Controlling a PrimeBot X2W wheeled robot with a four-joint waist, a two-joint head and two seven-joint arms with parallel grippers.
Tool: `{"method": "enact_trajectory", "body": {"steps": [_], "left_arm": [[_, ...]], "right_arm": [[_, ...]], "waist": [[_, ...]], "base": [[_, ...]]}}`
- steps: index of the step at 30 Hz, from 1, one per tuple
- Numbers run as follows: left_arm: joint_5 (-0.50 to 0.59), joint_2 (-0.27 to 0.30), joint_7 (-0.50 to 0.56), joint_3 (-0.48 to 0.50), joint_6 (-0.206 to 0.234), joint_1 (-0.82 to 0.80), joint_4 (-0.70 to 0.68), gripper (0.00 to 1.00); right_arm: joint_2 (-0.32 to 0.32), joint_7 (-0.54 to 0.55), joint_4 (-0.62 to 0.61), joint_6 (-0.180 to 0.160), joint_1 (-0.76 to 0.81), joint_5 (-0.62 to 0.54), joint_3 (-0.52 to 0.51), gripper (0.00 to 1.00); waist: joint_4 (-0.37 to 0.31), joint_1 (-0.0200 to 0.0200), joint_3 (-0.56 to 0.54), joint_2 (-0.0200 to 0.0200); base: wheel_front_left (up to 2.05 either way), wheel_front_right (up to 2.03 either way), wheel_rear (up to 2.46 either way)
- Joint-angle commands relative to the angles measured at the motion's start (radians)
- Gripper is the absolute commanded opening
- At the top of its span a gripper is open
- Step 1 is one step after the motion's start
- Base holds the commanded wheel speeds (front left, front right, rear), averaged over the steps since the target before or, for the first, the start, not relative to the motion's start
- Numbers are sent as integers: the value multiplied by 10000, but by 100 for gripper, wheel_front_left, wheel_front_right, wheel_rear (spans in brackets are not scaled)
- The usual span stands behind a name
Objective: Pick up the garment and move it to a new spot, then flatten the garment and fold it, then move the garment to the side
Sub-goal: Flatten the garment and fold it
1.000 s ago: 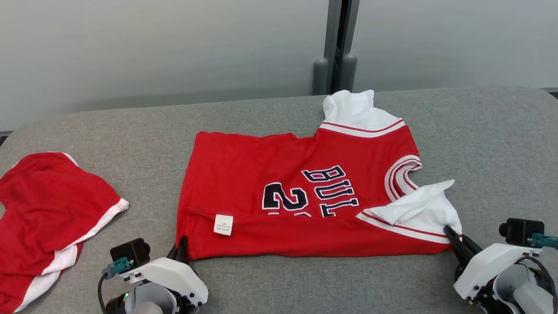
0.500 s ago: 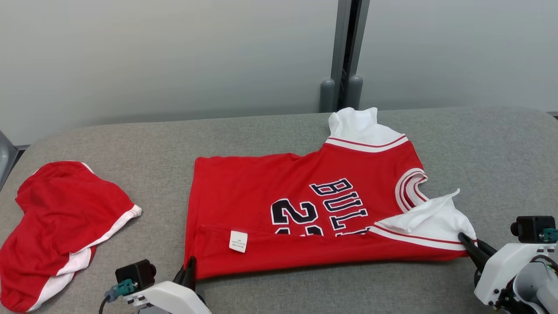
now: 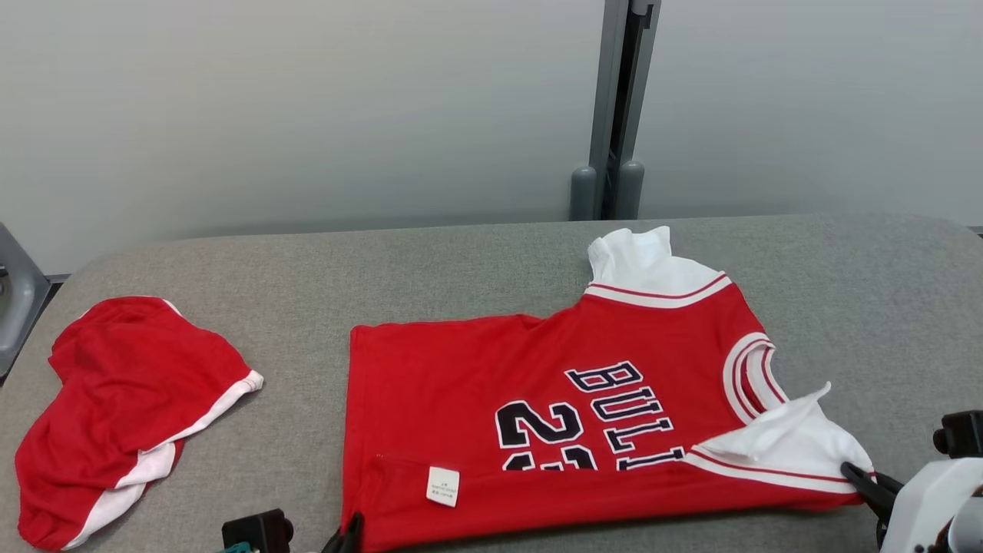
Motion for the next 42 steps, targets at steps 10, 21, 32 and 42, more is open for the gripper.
{"method": "enact_trajectory", "body": {"steps": [10,21,32,42], "left_arm": [[-115,529,324,31,414,880,-820,0],[-171,740,482,26,602,1224,-1194,0],[-79,905,827,-113,888,1239,-1377,100],[75,943,-217,573,855,653,-1583,100]], "right_arm": [[-70,675,-521,-6,1372,349,-915,0],[307,1385,-1121,-6,2298,233,-2099,0],[933,1912,-1720,-1,2697,-248,-3461,100],[1379,313,-3063,-3,2334,-1734,-4449,100]], "waist": [[23,0,-163,-1],[-31,0,-185,-1],[-106,0,-111,-1],[-45,0,63,-1]], "base": [[0,0,0],[0,0,0],[0,0,0],[0,0,0]]}}
